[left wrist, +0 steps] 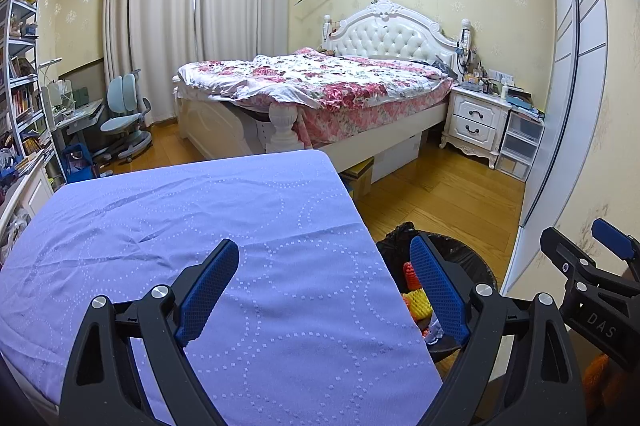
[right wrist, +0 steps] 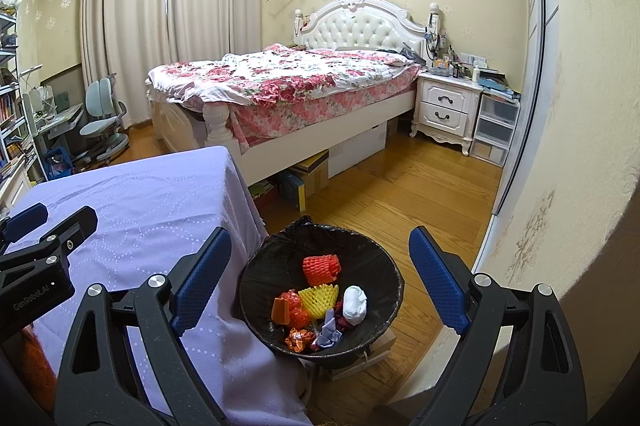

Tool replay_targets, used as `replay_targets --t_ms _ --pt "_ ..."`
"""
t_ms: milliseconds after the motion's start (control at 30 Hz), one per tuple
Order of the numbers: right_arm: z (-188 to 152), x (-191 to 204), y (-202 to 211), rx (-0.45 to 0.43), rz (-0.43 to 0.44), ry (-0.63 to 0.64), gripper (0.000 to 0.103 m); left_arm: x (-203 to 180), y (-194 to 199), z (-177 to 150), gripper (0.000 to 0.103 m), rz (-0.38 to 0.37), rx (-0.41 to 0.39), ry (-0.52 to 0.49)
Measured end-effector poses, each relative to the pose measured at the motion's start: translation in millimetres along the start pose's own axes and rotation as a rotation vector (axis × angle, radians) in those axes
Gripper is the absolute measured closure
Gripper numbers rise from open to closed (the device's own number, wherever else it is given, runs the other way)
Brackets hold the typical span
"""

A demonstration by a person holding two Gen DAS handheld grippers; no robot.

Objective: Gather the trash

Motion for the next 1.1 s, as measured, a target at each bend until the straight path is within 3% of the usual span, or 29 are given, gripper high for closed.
replay_targets --t_ms 1100 --pt "0.1 -0.1 -0.8 0.003 0.000 0.001 0.015 2.7 0.4 0.3 0.016 -0.001 -0.001 0.004"
Point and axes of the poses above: each gripper's, at about its wrist camera, not at the fingertips, and y roughly against the way its jaws point, x to its left, z to its top, the point moved 7 cm from there along -y, roughly the way its jaws point, and after that the axes turned 14 degrees about -y, right-handed, at the moved point
